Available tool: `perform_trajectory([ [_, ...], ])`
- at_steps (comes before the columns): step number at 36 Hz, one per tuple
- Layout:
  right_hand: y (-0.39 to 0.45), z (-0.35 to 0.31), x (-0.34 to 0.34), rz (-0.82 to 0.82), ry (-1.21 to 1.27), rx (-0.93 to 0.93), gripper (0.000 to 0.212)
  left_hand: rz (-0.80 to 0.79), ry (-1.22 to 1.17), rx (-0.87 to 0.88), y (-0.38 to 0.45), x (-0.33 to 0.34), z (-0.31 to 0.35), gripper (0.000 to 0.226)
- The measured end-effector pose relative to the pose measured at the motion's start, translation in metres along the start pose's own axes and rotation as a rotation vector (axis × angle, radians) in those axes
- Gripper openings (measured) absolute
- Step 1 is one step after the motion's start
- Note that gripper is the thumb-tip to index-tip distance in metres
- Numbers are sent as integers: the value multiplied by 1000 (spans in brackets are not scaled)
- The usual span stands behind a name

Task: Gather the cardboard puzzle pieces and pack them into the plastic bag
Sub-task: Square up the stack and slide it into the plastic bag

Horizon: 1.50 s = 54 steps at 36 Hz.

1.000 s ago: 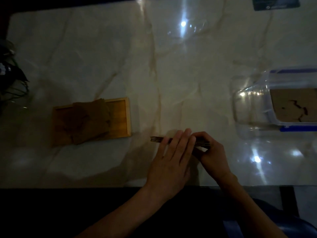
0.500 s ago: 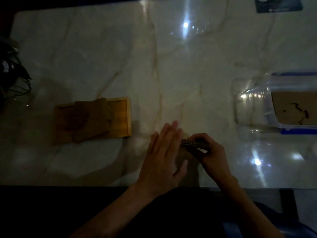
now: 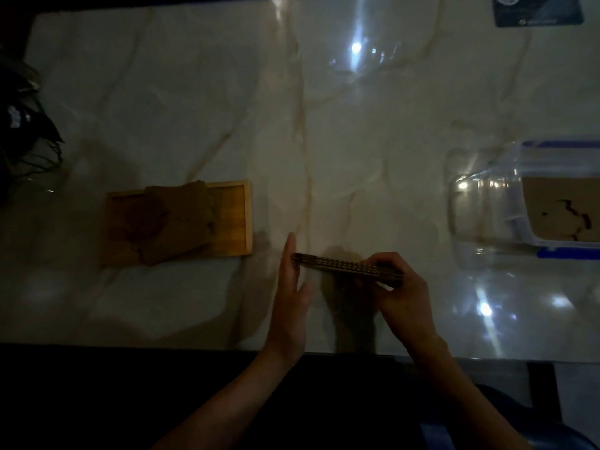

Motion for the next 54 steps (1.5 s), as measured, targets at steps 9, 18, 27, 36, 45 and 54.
perform_trajectory([
  [9, -3, -5, 0, 17, -62, -32, 38, 207, -38, 21, 9, -29, 1, 63],
  [18, -3, 3, 0, 38, -30, 58, 29, -32, 240, 41, 8, -10, -5, 67],
  [27, -2, 10, -1, 68, -51, 126, 32, -27, 580, 119, 18, -13, 6, 47],
  [36, 4, 3, -7, 32, -48, 199, 31, -16, 652, 136, 32, -17, 23, 32],
  [45, 11, -23, -27, -99, -7, 193, 50, -49, 505, 69, 30, -6, 52, 35],
  [54, 13, -23, -69, -154, 146, 318, 53, -5, 239, -52, 19, 28, 56, 28],
])
Point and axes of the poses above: each hand's wrist, its own y-axis towards the middle knuckle, its own x-axis out of the palm, z = x × y, the point moved 10 cm from there along y, towards the middle knuckle, and after that the axes turned 2 degrees about z, right-handed, at the moved point
